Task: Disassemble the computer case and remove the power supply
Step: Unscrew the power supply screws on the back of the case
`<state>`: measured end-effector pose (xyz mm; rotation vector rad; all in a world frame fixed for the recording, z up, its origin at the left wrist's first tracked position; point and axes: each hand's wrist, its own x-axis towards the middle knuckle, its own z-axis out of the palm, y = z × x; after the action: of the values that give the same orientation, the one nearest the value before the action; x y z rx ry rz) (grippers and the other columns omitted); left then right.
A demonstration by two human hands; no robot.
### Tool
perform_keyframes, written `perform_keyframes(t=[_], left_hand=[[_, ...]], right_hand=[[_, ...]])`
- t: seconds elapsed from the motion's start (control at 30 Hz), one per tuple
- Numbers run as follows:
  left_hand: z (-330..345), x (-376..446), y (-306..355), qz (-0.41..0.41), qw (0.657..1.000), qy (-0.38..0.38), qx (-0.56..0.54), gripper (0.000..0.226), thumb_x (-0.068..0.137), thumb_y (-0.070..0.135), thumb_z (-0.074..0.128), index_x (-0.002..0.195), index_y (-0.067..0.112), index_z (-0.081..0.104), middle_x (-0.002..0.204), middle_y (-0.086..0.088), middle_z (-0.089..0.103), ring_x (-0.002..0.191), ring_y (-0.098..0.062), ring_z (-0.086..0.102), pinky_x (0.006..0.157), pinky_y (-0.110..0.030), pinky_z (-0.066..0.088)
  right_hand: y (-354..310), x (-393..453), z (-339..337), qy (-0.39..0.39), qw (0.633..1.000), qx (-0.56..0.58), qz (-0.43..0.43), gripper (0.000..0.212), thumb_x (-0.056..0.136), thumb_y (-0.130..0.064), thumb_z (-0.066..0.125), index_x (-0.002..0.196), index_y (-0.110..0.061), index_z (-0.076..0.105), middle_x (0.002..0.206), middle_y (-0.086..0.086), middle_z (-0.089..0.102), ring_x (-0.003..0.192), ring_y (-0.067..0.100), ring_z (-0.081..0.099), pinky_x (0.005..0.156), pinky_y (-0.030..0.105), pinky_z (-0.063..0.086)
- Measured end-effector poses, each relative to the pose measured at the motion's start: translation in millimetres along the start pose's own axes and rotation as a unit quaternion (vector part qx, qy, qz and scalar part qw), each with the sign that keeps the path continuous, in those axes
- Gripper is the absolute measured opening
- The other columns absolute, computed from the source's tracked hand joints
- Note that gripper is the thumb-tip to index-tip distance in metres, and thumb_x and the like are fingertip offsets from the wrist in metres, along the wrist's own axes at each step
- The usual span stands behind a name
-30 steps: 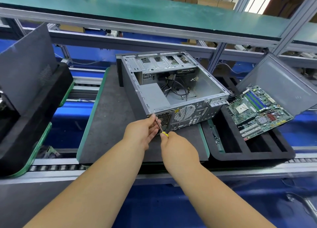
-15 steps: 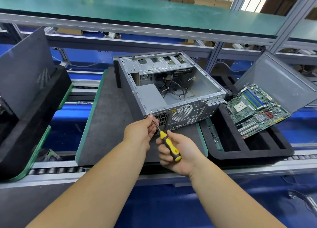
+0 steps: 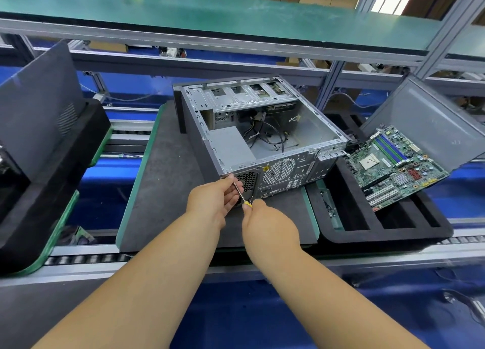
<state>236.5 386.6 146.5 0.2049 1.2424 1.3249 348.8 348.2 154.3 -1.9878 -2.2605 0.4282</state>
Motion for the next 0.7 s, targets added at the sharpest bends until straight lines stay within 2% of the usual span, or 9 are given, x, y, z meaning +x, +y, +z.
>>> perform_keyframes(t=[0.07,0.17,0.23,0.3,0.43,0.5,0.53,0.6,0.7], left_hand=[[0.5,0.3,0.4,0.001,1.000,0.002,0.002,0.012,0.092,0.017,0.065,0.089,0.006,0.068,0.069,-0.001,0.074,0.061,-0.007,0.070,0.055,-0.015,0.055],[1.3,1.7,-0.5,0.002,1.000,0.004,0.003,0.013,0.092,0.017,0.064,0.088,0.006,0.068,0.067,0.000,0.073,0.059,-0.006,0.069,0.053,-0.013,0.053],[1.7,2.6,-1.2,0.005,1.000,0.005,0.001,0.013,0.092,0.016,0.064,0.087,0.006,0.068,0.066,0.000,0.073,0.058,-0.005,0.069,0.053,-0.013,0.053],[2.6,3.3,-1.6,0.007,1.000,0.008,-0.004,0.012,0.093,0.015,0.063,0.086,0.005,0.067,0.063,0.000,0.072,0.056,-0.005,0.068,0.052,-0.013,0.053],[5.2,2.1,-1.8,0.006,1.000,0.018,-0.021,0.013,0.092,0.013,0.063,0.082,0.006,0.066,0.059,0.001,0.070,0.052,-0.004,0.067,0.050,-0.013,0.052],[5.6,1.3,-2.1,0.010,0.999,0.023,-0.023,0.014,0.092,0.014,0.064,0.080,0.007,0.066,0.059,0.001,0.070,0.053,-0.004,0.067,0.049,-0.012,0.051],[5.7,1.0,-2.2,0.012,0.999,0.024,-0.021,0.014,0.092,0.014,0.064,0.081,0.007,0.066,0.060,0.001,0.071,0.053,-0.004,0.067,0.050,-0.012,0.051],[5.6,0.3,-2.2,0.014,0.999,0.021,-0.020,0.012,0.092,0.014,0.064,0.082,0.007,0.066,0.060,0.001,0.071,0.054,-0.004,0.067,0.051,-0.012,0.052],[4.5,-0.2,-1.4,0.014,1.000,0.015,-0.013,0.013,0.093,0.014,0.063,0.082,0.007,0.066,0.061,0.001,0.071,0.055,-0.004,0.068,0.055,-0.014,0.053]], right_hand=[[-3.1,1.5,2.6,0.014,0.998,-0.056,-0.013,0.034,0.107,-0.039,0.023,0.113,-0.016,0.046,0.093,0.002,0.066,0.079,0.024,0.061,0.049,0.030,0.024],[-3.6,6.2,6.3,0.012,0.999,-0.046,-0.013,0.034,0.106,-0.040,0.025,0.114,-0.015,0.047,0.098,0.002,0.067,0.082,0.024,0.061,0.054,0.031,0.028],[0.1,8.4,6.0,-0.009,1.000,0.024,-0.007,0.035,0.105,-0.042,0.029,0.108,-0.015,0.051,0.097,0.003,0.066,0.088,0.026,0.061,0.062,0.031,0.033],[4.2,12.2,0.6,-0.094,0.974,0.202,0.041,0.035,0.103,-0.043,0.035,0.092,-0.016,0.054,0.081,0.004,0.063,0.077,0.025,0.058,0.063,0.032,0.036],[15.6,14.3,-8.0,-0.256,0.744,0.599,0.152,0.046,0.100,-0.045,0.042,0.075,-0.012,0.060,0.051,0.002,0.049,0.046,0.015,0.040,0.049,0.026,0.032],[18.1,12.5,-10.2,-0.311,0.639,0.685,0.163,0.048,0.101,-0.044,0.037,0.075,-0.010,0.060,0.053,0.003,0.047,0.045,0.015,0.037,0.050,0.027,0.031],[18.4,11.9,-9.4,-0.322,0.611,0.704,0.165,0.046,0.101,-0.041,0.035,0.077,-0.009,0.059,0.053,0.002,0.046,0.045,0.014,0.037,0.051,0.028,0.031],[16.0,10.4,-7.4,-0.313,0.607,0.712,0.163,0.043,0.103,-0.037,0.033,0.077,-0.011,0.055,0.051,0.001,0.042,0.043,0.014,0.034,0.050,0.027,0.029],[11.9,8.5,-3.3,-0.269,0.674,0.672,0.150,0.045,0.106,-0.037,0.030,0.075,-0.012,0.052,0.047,-0.001,0.039,0.042,0.012,0.030,0.048,0.026,0.025]])
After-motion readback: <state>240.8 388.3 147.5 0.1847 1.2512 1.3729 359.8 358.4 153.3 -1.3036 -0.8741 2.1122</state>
